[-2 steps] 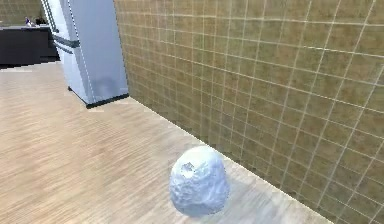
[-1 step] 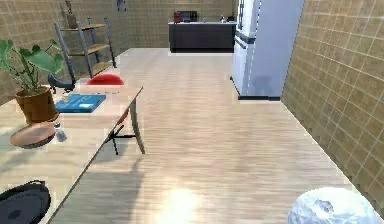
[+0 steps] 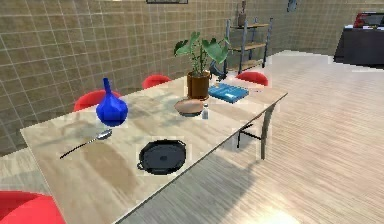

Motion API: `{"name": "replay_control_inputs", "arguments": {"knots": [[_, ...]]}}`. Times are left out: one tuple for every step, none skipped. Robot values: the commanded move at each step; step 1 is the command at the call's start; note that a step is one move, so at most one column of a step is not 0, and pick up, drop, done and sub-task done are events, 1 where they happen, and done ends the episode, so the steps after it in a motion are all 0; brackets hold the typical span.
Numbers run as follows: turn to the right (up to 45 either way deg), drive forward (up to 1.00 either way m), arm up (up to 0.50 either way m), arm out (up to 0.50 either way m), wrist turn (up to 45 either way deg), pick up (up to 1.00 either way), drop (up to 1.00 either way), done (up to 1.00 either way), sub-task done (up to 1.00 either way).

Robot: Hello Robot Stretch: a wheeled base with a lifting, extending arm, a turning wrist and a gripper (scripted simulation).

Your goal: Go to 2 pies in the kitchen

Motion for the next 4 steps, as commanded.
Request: {"name": "replay_control_inputs", "arguments": {"knots": [[0.0,0.00,0.00,0.00,0.0,0.00,0.00,0.00,1.00],[42.0,0.00,0.00,0.00,0.0,0.00,0.00,0.00,0.00],[0.0,1.00,0.00,0.00,0.0,0.00,0.00,0.00,0.00],[0.0,1.00,0.00,0.00,0.0,0.00,0.00,0.00,0.00]]}}
